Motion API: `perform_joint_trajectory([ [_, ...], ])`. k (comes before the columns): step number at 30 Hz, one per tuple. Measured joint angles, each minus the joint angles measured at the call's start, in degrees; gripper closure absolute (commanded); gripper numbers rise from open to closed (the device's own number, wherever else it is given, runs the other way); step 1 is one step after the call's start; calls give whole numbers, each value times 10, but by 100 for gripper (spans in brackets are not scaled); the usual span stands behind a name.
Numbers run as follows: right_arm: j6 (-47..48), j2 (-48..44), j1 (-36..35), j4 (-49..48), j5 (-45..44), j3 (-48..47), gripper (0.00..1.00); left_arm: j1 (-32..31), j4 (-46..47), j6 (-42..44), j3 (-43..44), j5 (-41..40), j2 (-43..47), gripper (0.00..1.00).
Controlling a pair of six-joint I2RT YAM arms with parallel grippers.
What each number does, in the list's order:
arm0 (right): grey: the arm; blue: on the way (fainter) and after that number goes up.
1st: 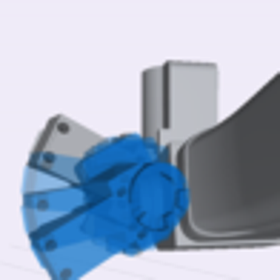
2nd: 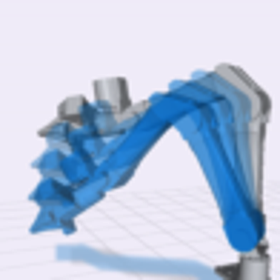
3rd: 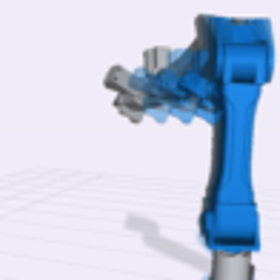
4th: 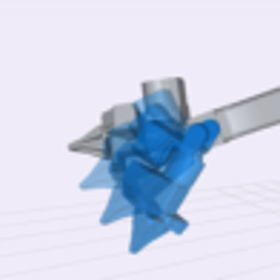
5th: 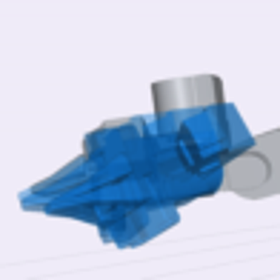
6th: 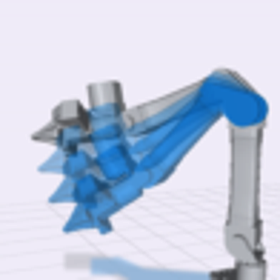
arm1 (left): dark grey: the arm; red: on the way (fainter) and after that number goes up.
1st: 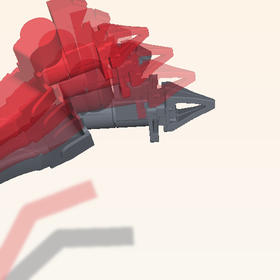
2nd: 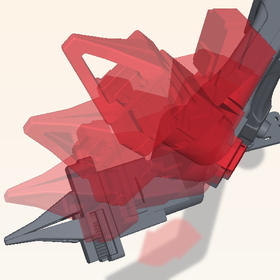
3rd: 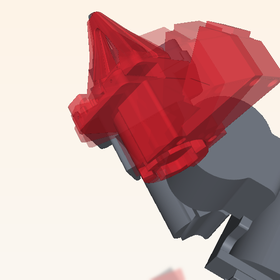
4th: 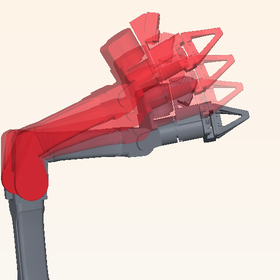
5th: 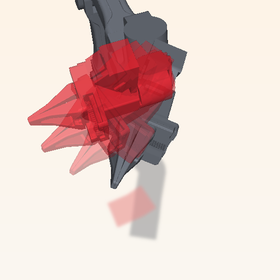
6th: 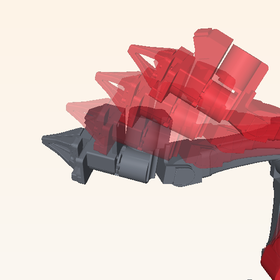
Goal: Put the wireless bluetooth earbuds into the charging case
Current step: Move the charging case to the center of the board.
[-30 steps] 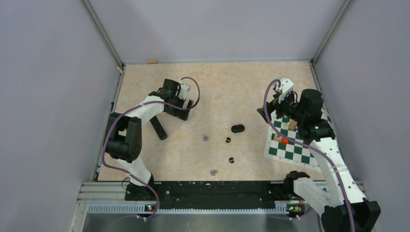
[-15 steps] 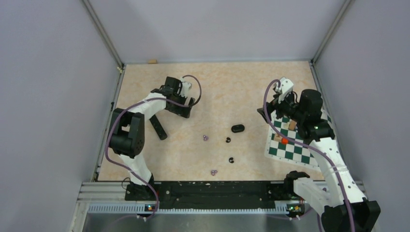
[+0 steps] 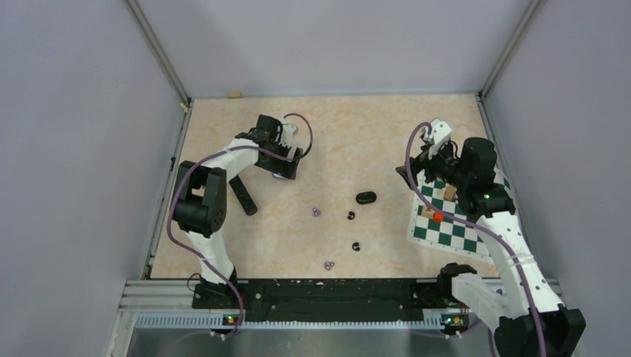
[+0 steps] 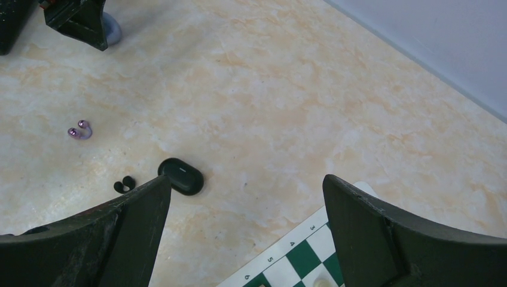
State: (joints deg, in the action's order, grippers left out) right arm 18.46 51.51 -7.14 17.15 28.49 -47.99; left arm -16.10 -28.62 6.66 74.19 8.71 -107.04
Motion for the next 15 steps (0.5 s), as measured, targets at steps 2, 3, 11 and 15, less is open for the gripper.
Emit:
perform_joint_trajectory([
  [2,0,0,0,0,0,0,4,0,0,0,1,11,0,1],
  [3,0,0,0,0,0,0,4,0,0,0,1,18,0,1],
  [11,0,0,0,0,0,0,4,0,1,1,6,78,-4,1],
  [15,0,0,0,0,0,0,4,-1,3,3,6,121,-4,1],
])
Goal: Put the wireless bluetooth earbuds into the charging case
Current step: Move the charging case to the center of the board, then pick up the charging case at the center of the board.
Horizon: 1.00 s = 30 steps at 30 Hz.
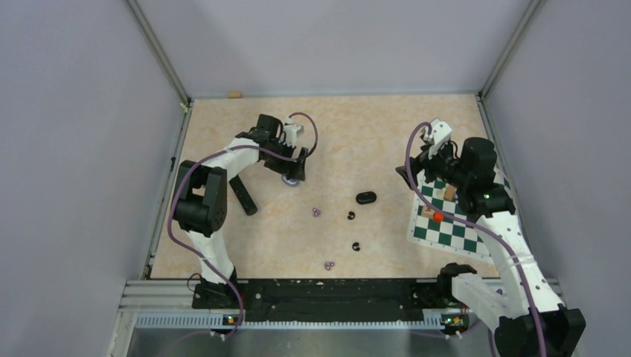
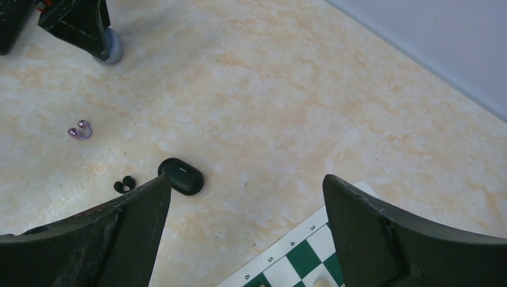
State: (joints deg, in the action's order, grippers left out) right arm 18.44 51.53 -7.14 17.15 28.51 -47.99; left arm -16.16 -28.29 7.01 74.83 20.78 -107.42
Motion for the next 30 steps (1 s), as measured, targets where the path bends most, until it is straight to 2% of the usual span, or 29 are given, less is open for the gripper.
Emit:
perform_joint_trajectory([
  [6,-5,15,0,-2,10,0,5,-9,3,4,-2,41,5,1],
  [10,-23,49,-28,-8,9,0,6,-2,10,1,-11,43,44,1],
  [13,-37,93,-103,-13,-26,-10,6,35,15,-2,-12,56,95,1],
  [17,-46,169,-226,-31,-89,-44,6,122,27,-7,-14,71,166,1],
  [22,-87,331,-313,-51,-157,-156,12,191,53,-9,-60,71,223,1],
  [26,-145,480,-355,-39,-222,-290,19,221,61,-14,-120,72,239,1],
  [30,-212,605,-383,-7,-256,-410,21,252,57,-25,-128,84,238,1],
])
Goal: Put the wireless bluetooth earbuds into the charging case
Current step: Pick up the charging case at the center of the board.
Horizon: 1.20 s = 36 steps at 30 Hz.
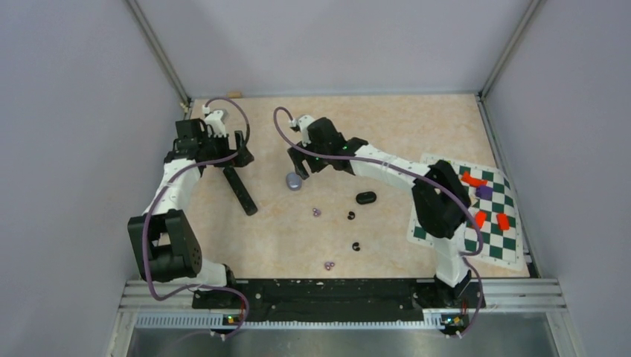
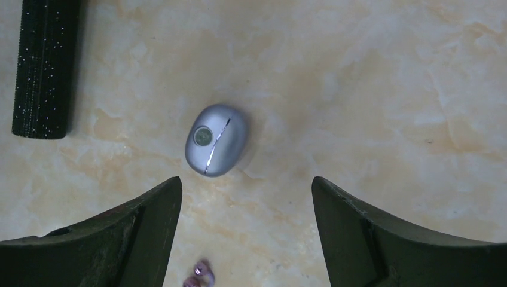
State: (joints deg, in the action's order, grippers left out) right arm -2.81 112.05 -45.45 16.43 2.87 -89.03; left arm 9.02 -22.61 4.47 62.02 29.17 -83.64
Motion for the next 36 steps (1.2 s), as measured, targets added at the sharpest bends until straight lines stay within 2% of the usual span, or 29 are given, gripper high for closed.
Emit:
perform_joint_trajectory([
  [3,-37,60,-14,34,-14,-59,22,16,3,-10,1,-2,0,1],
  [8,-67,106,-39,72,-32,-98,26,20,5,-24,1,-10,0,1],
  [16,-79,183,-59,107,-44,-165,35,21,14,-43,1,-16,0,1],
  [21,-78,198,-59,117,-59,-176,40,24,17,-49,1,-15,0,1],
  [25,-74,200,-59,121,-71,-183,61,25,17,-52,1,-13,0,1],
  [27,-68,201,-59,119,-75,-183,65,25,17,-54,1,-10,0,1],
  [29,-63,201,-59,119,-76,-184,75,25,17,-57,1,-5,-2,1],
  [36,-24,198,-59,111,-77,-181,76,25,18,-61,1,15,-13,1],
])
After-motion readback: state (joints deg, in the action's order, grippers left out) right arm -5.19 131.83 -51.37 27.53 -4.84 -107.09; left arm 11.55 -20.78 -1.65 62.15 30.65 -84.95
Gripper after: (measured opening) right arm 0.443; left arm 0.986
